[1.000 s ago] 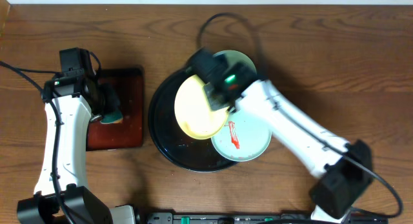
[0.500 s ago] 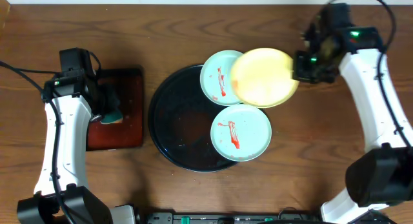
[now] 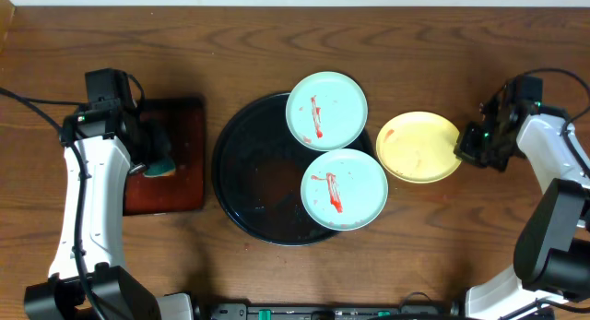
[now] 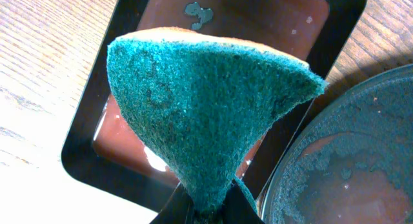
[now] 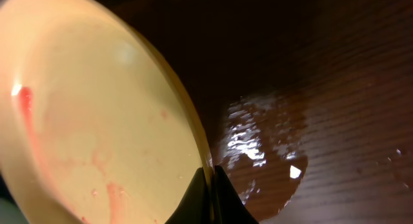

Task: Clean dirty plates on tray and stack at the side
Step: 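Set the yellow plate down right of the tray and release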

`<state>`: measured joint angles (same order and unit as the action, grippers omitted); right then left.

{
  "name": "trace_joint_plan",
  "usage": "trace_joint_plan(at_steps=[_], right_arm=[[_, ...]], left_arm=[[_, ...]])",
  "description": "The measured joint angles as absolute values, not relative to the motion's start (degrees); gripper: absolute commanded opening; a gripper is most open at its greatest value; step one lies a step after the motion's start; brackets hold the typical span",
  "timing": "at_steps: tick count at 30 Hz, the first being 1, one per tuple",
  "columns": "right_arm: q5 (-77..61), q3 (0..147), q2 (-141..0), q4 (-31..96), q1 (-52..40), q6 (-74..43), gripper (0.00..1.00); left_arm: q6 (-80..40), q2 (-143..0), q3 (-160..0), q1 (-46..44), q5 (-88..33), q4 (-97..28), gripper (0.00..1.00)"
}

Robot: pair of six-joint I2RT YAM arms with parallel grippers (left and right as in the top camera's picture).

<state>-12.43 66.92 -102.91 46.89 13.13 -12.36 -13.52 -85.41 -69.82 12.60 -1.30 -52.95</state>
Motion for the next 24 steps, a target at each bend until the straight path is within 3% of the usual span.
trace_joint_plan(at_steps=[7, 10, 12, 17, 21, 24], right_arm=[[-9.3, 63.9, -102.9, 43.7, 13.3, -12.3, 0.04], [-7.8, 63.9, -102.9, 43.8, 13.3, -12.8, 0.36], [-7.6, 63.9, -102.9, 44.7, 13.4, -12.6, 0.41], [-9.4, 65.9, -102.9, 51.9, 13.4, -11.1, 0.41], [-18.4, 69.6, -102.9, 55.1, 12.6, -5.5, 0.44], [-23.5, 70.6, -102.9, 55.6, 9.8, -2.5, 0.4]], left_arm=[[-13.5, -85.4, -69.8, 12.6, -1.3, -52.9, 0.08], [-13.5, -85.4, -69.8, 12.6, -1.3, -52.9, 0.08], [-13.5, -85.4, -69.8, 12.6, -1.3, -52.9, 0.08], [-13.5, -85.4, -69.8, 12.6, -1.3, -52.9, 0.08], [-13.5, -85.4, -69.8, 12.6, -1.3, -52.9, 0.08], [-13.5, -85.4, -69.8, 12.6, -1.3, -52.9, 0.08]])
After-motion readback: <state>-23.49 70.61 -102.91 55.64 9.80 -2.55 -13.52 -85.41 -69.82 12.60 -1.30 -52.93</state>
